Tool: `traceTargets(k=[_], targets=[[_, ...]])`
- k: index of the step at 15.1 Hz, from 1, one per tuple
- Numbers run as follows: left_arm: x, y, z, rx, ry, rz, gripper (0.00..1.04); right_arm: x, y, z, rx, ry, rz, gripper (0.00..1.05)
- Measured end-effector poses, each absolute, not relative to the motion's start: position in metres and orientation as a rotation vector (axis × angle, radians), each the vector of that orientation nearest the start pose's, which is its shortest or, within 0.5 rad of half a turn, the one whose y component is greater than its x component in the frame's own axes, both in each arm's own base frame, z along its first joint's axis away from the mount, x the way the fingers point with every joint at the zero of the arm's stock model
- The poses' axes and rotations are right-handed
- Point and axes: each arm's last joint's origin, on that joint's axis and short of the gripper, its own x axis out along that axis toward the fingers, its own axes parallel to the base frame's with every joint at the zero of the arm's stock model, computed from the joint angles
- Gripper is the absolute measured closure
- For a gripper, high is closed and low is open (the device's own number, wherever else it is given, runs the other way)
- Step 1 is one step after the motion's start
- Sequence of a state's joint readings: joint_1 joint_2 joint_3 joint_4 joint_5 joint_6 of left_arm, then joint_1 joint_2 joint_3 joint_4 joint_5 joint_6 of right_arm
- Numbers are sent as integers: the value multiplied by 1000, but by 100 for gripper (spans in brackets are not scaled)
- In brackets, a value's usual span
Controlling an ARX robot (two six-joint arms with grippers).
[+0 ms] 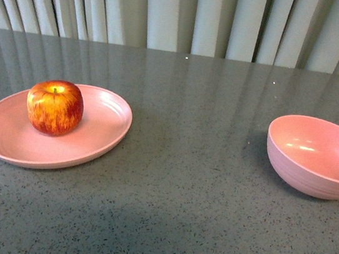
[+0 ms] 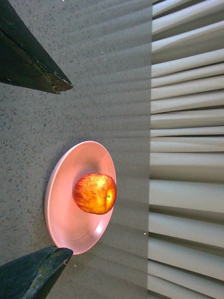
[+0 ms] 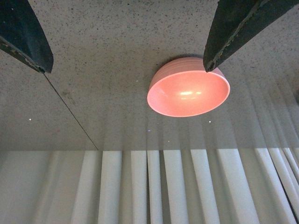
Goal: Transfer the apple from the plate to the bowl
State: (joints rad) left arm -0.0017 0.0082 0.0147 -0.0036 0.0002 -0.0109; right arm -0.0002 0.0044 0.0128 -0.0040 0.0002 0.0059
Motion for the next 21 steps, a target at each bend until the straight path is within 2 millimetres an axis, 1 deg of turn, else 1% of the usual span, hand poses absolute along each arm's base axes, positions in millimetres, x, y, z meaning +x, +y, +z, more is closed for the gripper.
traceTargets(k=[16,18,19,21], targets=[[97,0,168,-11,-3,-2,7,97,0,167,6,-4,0,7],[97,0,168,-11,-3,-2,7,100,-1,164,83,107,-70,7],[97,0,168,-11,-3,-2,7,105,-4,174,117,93,-84,7],[97,0,168,-11,-3,-2,7,120,-9,216,127,-36,-61,7]])
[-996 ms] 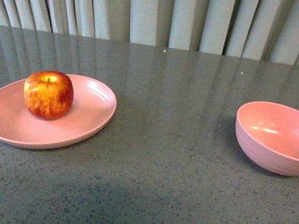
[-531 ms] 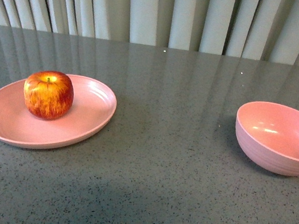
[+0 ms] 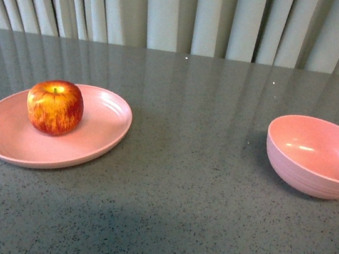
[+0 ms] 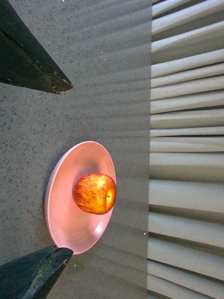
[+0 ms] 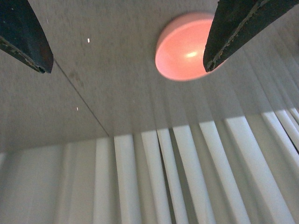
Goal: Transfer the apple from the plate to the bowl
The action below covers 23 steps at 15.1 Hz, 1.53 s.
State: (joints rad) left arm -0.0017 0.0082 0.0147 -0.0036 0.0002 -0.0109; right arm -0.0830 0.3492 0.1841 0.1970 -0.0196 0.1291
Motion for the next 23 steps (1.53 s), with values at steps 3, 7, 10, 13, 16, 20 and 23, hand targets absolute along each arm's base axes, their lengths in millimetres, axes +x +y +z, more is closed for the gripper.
traceTargets(k=[3,7,10,13,16,20,23], targets=[[97,0,168,-11,-3,-2,7,180,-15,261,88,-29,9,7],[97,0,168,-11,-3,-2,7,282,-13,264,63,292,47,7],[97,0,168,-11,-3,-2,7,338,-10,234,54,529,26,7],[97,0,168,-11,-3,-2,7,355,-3,201,48,671,34,7],[97,0,168,-11,-3,-2,7,358,2,186,50,720,46,7],[97,0,168,-11,-3,-2,7,355,12,162,78,792,70,27],[97,0,168,-11,-3,-2,7,355,11,161,97,795,62,68]])
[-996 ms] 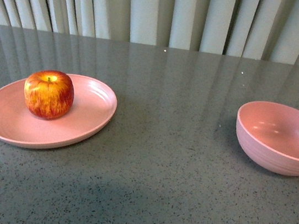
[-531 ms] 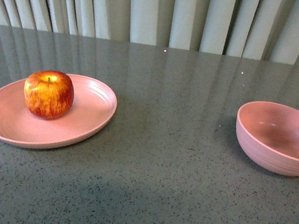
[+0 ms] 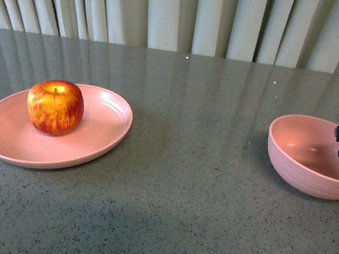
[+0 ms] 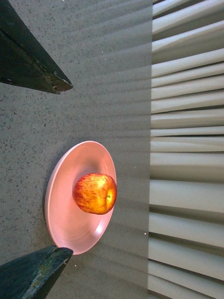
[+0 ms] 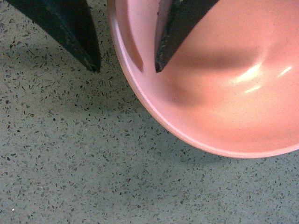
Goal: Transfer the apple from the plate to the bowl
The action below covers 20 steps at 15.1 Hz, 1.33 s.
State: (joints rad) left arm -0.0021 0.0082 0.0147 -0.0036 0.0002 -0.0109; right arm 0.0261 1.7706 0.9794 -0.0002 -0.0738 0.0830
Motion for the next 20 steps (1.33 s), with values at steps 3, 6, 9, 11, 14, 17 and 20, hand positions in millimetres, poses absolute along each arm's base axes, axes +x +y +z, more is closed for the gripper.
traceTargets(k=[3,6,9,11,14,17,20], targets=[[97,0,168,-11,-3,-2,7,353,11,167,121,791,69,101],[97,0,168,-11,-3,-2,7,344,15,196,137,740,100,102],[97,0,168,-11,-3,-2,7,339,44,234,129,648,190,102],[97,0,168,-11,-3,-2,7,340,79,249,110,619,276,102],[97,0,168,-11,-3,-2,7,347,123,241,81,656,342,102],[97,0,168,-11,-3,-2,7,360,152,219,64,727,359,102],[97,0,168,-11,-3,-2,7,369,161,201,59,773,345,102]])
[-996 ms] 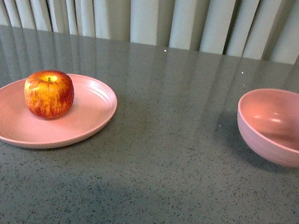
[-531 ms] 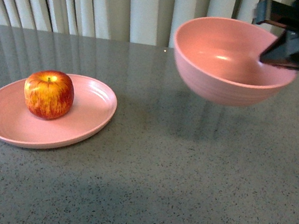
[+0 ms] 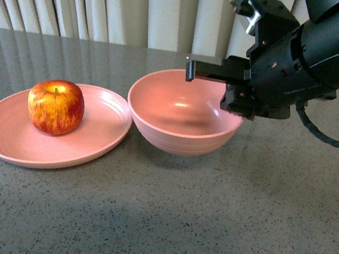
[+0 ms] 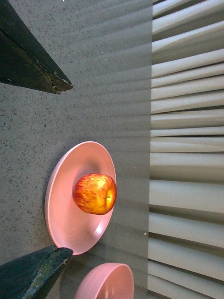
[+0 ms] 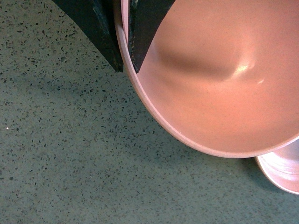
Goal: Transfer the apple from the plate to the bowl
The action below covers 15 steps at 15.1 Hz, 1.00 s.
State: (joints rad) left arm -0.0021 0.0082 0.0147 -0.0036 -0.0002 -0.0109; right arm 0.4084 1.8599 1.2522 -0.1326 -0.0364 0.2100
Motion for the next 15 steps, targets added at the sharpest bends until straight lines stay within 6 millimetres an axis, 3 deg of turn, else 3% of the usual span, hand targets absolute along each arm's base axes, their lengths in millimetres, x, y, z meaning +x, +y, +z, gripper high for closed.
traceTargets(k=[5,11,15], targets=[[97,0,168,-11,-3,-2,7,371,172,178,50,824,338,102],[97,0,168,-11,-3,-2,7,371,174,173,55,836,333,101],[97,0,168,-11,-3,-2,7,371,170,168,65,844,321,61]])
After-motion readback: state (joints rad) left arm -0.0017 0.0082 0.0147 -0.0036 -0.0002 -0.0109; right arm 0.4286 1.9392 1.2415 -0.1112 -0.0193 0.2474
